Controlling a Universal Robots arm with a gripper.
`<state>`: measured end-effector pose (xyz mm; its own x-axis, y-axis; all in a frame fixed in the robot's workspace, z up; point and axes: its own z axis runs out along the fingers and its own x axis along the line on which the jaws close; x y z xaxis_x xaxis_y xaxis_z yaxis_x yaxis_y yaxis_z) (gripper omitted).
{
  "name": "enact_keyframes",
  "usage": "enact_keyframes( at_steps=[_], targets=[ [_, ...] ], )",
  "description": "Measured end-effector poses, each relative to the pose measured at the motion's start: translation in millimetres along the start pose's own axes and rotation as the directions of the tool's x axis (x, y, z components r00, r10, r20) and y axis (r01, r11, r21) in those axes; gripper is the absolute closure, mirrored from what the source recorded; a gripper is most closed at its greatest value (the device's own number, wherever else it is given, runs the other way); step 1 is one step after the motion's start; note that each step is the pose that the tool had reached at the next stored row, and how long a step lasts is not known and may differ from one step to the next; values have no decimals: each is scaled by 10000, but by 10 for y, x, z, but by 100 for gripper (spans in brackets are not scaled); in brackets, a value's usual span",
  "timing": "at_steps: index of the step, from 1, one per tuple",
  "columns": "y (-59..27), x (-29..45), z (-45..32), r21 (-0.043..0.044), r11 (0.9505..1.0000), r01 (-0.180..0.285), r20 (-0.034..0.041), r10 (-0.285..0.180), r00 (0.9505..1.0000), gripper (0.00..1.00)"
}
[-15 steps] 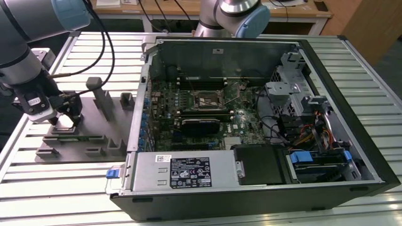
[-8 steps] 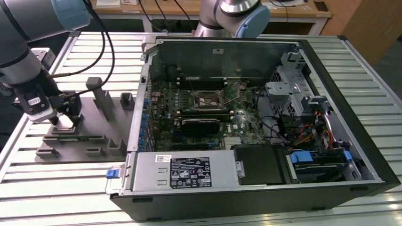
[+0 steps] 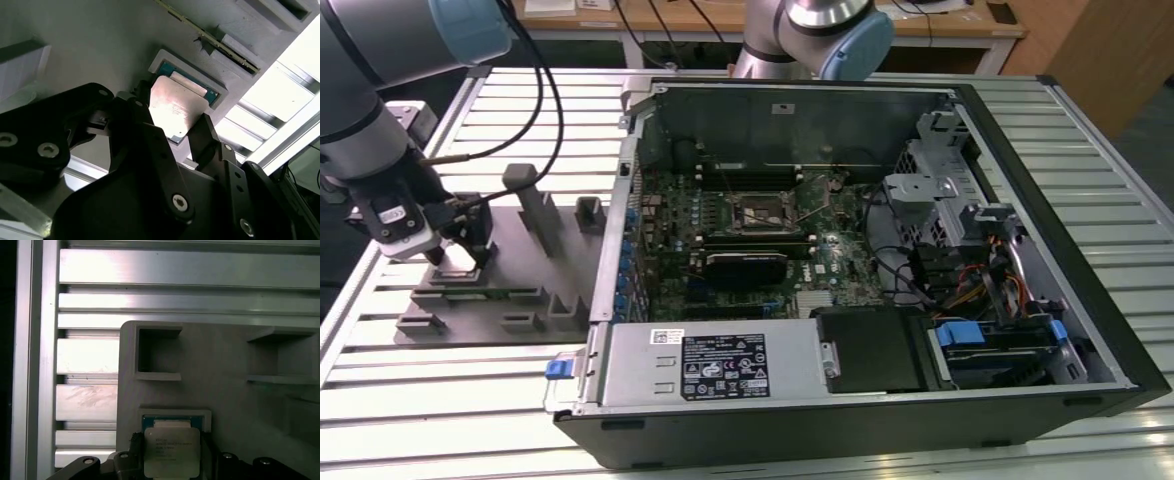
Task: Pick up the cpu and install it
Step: 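Pick up the cpu and move it towards the insertion slot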
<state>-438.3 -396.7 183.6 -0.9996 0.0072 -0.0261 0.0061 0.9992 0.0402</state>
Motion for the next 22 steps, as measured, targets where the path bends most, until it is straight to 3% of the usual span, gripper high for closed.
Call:
enact_keyframes(
  at_steps=[8, 22],
  targets=[
    [5, -4, -127, 1, 10000, 0, 0, 0, 10000, 46],
    [17, -12, -425, 2, 10000, 0, 0, 0, 10000, 46]
  ],
)
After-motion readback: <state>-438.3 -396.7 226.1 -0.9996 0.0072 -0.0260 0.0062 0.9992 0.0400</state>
